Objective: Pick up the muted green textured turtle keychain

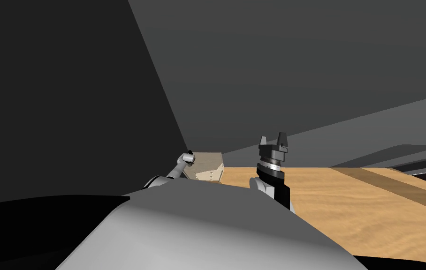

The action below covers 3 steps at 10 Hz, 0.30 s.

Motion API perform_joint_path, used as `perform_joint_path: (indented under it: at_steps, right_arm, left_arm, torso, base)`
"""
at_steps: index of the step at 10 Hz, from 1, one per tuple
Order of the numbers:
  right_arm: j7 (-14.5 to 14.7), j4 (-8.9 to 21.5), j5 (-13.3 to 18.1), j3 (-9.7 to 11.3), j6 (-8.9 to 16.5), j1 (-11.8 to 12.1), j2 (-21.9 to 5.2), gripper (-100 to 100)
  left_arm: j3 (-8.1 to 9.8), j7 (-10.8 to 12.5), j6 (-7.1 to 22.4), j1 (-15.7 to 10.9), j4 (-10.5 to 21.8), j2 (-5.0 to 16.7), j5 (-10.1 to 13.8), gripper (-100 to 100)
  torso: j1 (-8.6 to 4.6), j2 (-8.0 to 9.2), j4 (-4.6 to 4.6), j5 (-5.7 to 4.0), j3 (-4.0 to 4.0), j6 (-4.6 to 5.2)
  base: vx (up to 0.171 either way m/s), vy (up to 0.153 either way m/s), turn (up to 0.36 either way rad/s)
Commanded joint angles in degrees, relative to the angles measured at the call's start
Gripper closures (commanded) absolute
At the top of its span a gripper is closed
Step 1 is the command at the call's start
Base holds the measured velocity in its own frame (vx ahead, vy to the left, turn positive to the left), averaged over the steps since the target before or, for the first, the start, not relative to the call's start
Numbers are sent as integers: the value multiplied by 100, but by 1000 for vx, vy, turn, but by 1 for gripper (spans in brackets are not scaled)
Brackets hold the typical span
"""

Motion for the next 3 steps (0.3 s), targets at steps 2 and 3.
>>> perform_joint_path:
  at_steps: [2, 3]
  right_arm:
    - [0, 0, 0, 0, 0, 0, 0, 0]
    - [0, 0, 0, 0, 0, 0, 0, 0]
  left_arm:
    - [4, -3, 132, -2, -130, 6, 4, 100]
    - [5, -2, 163, -5, -149, 7, 5, 0]
  torso:
    - [-1, 2, 1, -1, 2, 1]
    - [0, 3, -1, 0, 1, 0]
  base:
    - [0, 0, 0]
    - [0, 0, 0]
